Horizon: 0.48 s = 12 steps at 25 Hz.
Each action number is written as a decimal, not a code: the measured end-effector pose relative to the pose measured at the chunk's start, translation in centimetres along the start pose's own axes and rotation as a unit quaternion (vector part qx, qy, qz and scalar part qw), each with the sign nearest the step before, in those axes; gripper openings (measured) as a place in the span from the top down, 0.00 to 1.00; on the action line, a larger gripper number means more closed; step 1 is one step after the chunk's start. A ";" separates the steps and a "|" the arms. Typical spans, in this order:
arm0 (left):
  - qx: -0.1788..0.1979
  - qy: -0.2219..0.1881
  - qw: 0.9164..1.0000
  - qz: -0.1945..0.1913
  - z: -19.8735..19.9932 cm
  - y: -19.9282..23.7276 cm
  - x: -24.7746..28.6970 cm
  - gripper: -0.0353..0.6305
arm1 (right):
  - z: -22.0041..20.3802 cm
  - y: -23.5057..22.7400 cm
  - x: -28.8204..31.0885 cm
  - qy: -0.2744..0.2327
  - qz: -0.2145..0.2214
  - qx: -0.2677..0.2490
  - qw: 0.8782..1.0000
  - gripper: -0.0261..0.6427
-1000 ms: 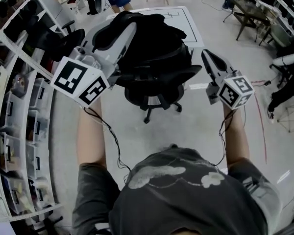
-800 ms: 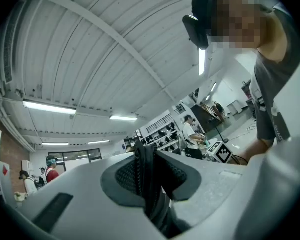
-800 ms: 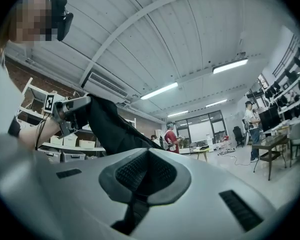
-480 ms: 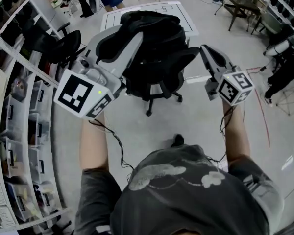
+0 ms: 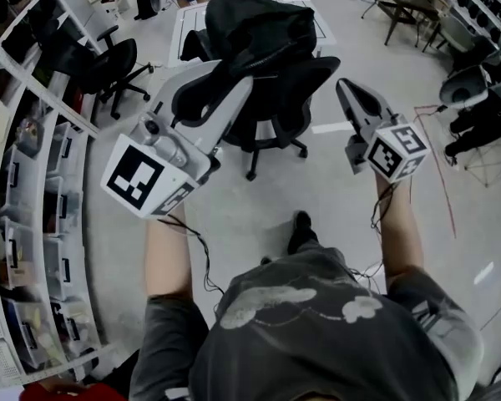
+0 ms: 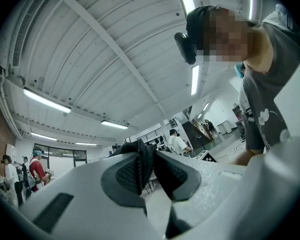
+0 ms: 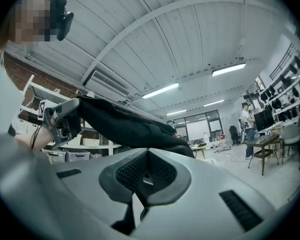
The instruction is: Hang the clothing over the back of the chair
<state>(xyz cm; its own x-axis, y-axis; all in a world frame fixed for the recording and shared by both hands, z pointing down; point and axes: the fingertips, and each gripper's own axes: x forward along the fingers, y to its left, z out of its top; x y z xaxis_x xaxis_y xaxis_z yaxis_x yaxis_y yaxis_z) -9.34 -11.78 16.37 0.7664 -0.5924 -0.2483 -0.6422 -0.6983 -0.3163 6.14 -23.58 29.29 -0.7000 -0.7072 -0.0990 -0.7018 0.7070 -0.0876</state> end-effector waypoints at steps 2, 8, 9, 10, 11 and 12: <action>-0.014 -0.006 1.000 -0.003 0.0 -1.1 -1.3 0.86 | -0.5 1.2 -0.8 0.004 0.001 0.002 1.000 0.97; -0.070 -0.002 0.998 0.003 -2.3 -3.8 -4.3 0.86 | -2.3 3.6 -3.1 0.023 -0.003 0.014 1.000 0.97; -0.078 0.005 0.997 0.002 -3.0 -4.4 -4.7 0.86 | -2.5 3.7 -3.4 0.024 -0.004 0.018 1.000 0.97; -0.088 0.010 0.996 0.000 -3.7 -5.0 -5.1 0.86 | -2.7 3.8 -3.7 0.026 -0.005 0.022 0.999 0.97; -0.100 0.013 0.995 -0.001 -4.5 -5.5 -5.4 0.86 | -2.9 3.9 -4.0 0.027 -0.007 0.026 0.999 0.97; -0.112 0.015 0.994 -0.001 -5.3 -5.8 -5.9 0.86 | -3.2 4.1 -4.1 0.031 -0.008 0.028 0.999 0.97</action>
<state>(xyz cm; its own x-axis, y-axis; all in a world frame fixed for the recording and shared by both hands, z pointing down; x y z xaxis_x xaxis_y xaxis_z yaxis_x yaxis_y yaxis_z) -10.16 -6.39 24.54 0.7689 -0.6005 -0.2196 -0.6305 -0.7691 -0.1048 5.73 -17.81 32.52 -0.6961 -0.7170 -0.0363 -0.7063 0.6931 -0.1441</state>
